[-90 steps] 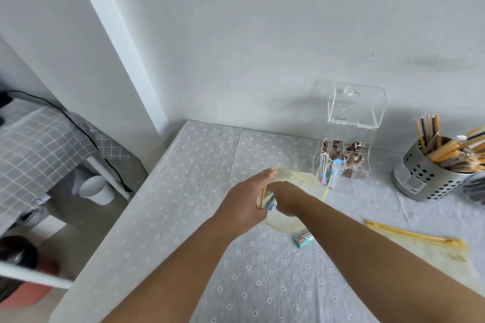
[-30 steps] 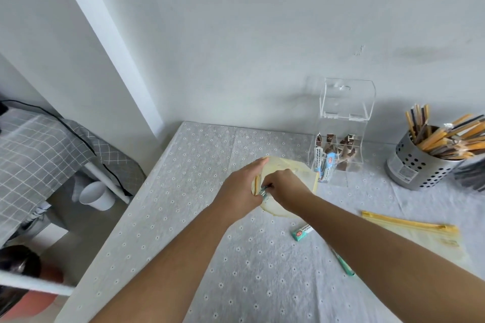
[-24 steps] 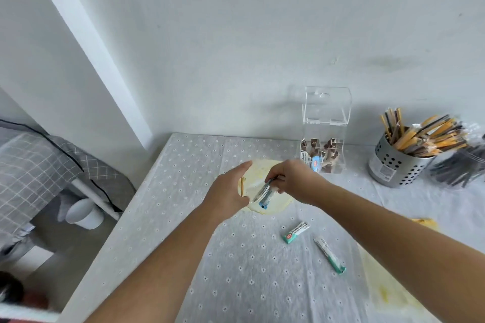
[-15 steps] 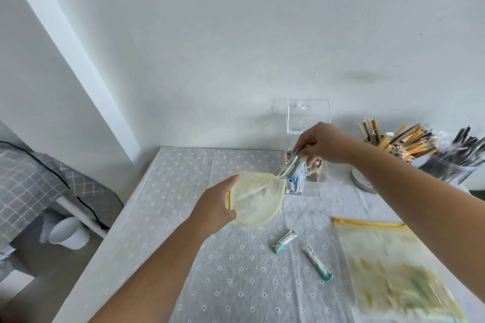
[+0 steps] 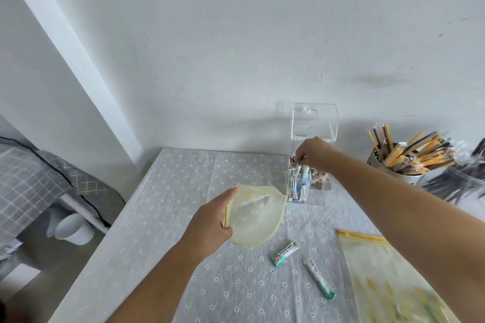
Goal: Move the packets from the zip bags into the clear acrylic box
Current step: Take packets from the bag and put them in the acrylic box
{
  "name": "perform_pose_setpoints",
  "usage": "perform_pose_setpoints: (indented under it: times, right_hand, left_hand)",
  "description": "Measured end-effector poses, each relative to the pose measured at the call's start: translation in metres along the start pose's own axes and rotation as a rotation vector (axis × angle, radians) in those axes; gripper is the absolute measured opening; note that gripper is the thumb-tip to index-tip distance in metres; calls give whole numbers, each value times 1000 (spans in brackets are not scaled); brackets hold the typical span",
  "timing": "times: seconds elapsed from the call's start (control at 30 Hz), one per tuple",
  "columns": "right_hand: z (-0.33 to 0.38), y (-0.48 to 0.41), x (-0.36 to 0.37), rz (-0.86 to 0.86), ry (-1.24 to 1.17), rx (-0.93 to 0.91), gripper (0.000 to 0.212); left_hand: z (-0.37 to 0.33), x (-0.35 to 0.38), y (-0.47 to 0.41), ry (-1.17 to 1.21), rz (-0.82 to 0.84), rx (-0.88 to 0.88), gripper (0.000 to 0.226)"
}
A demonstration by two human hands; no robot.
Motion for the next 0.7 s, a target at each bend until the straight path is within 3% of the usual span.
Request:
perform_pose_setpoints:
  times: [0.3,0.7]
  right_hand:
    - [-6,-10,51,32,58,75,21]
    - [-15,-18,49,5,190,88,12]
  left_hand:
    - [3,4,-4,30,1,-8,84]
    - [2,5,-7,50,-2,2,82]
Point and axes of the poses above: each hand's wrist, its own y-axis away from the middle knuckle, its own x-axis out of the palm, z = x × y, the point moved 6 cm from there along -y, towards the middle knuckle, and after that the axes turned 1 degree about z, right-handed, at the moved point
